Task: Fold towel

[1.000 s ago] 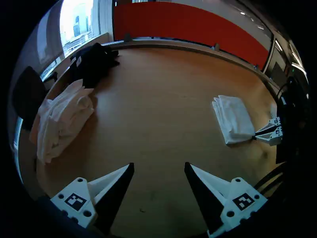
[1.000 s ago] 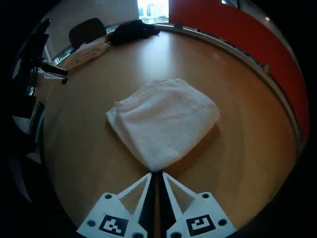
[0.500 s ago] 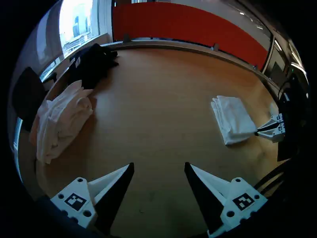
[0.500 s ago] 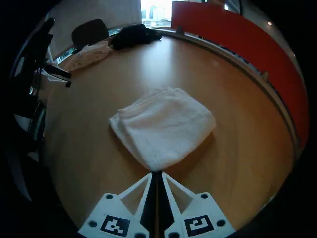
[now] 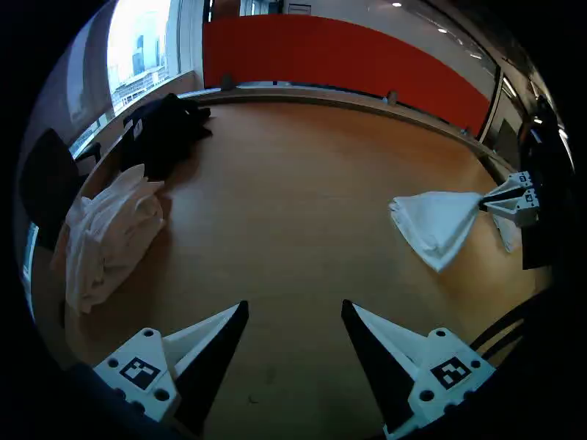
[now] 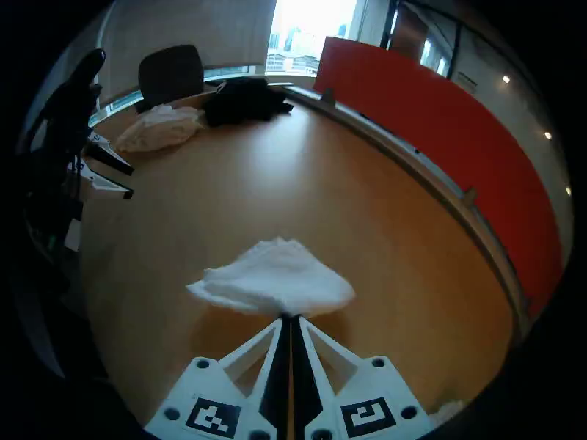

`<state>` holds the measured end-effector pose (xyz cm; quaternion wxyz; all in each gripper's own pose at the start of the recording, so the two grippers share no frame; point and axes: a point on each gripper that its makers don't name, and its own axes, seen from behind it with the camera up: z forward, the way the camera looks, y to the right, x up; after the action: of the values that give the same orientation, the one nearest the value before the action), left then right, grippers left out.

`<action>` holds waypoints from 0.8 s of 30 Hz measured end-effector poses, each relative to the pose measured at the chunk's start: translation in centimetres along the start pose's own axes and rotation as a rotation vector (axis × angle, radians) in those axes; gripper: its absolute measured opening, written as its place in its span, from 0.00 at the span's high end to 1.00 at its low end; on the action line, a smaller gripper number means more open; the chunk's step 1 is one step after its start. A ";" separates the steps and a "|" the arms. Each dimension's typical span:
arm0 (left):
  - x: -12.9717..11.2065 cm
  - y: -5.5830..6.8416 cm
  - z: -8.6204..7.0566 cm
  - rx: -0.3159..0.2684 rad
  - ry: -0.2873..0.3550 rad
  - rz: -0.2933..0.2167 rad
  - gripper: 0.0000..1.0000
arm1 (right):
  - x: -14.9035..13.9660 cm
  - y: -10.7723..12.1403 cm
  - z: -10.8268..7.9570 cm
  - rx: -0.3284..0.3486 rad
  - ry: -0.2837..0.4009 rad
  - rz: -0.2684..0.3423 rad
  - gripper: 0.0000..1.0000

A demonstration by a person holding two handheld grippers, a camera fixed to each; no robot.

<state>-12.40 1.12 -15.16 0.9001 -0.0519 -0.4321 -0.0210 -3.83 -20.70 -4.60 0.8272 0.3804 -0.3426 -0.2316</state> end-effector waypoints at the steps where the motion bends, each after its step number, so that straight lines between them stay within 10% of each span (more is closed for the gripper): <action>1: 0.2 0.1 -0.1 -0.002 0.006 0.001 0.06 | 0.7 0.4 -0.4 -0.008 0.012 -0.004 0.96; 24: 3.1 1.5 -1.1 -0.029 0.071 0.029 0.06 | 6.0 7.1 -6.9 -0.153 0.105 -0.042 0.96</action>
<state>-9.44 2.54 -13.57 0.9142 -0.0703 -0.3989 -0.0161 6.15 -16.99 0.08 0.8655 0.3350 -0.2723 -0.2540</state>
